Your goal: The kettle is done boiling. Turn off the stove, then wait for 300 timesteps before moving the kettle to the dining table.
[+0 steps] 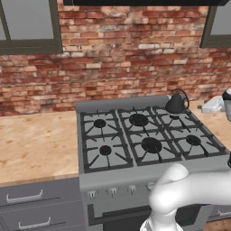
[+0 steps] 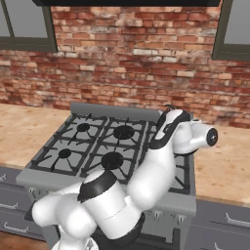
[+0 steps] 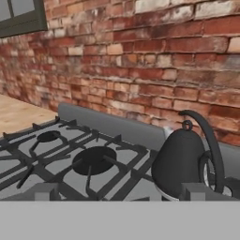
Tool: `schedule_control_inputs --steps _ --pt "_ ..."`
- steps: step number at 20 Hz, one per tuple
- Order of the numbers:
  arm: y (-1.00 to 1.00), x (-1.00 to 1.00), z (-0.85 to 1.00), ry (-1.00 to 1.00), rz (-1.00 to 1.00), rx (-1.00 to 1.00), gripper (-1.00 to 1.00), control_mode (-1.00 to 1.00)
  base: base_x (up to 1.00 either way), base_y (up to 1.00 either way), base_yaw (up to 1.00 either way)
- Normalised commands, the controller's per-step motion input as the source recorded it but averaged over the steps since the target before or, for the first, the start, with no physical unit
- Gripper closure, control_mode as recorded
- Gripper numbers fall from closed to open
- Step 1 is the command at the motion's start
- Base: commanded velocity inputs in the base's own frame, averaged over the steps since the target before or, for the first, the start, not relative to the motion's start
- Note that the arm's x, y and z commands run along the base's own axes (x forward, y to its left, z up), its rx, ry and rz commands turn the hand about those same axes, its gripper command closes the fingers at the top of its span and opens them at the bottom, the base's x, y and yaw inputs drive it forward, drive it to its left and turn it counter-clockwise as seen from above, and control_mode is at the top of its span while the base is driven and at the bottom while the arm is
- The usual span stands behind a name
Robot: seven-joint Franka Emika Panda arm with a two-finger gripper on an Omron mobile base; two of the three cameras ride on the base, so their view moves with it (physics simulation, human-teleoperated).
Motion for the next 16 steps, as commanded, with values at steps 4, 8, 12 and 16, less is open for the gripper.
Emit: schedule_control_inputs --steps 4,8,12,16 --pt "-0.01 0.13 -0.01 0.00 0.00 0.00 -1.00 -1.00 0.00 0.00 0.00" --pt "0.00 0.18 -0.18 0.00 0.00 -0.03 -1.00 -1.00 0.00 0.00 0.00" --pt "0.00 0.18 -0.25 0.00 0.00 -0.04 -1.00 -1.00 0.00 0.00 0.00" --pt "0.00 0.12 -0.16 0.00 0.00 -0.02 -1.00 -1.00 0.00 0.00 0.00"
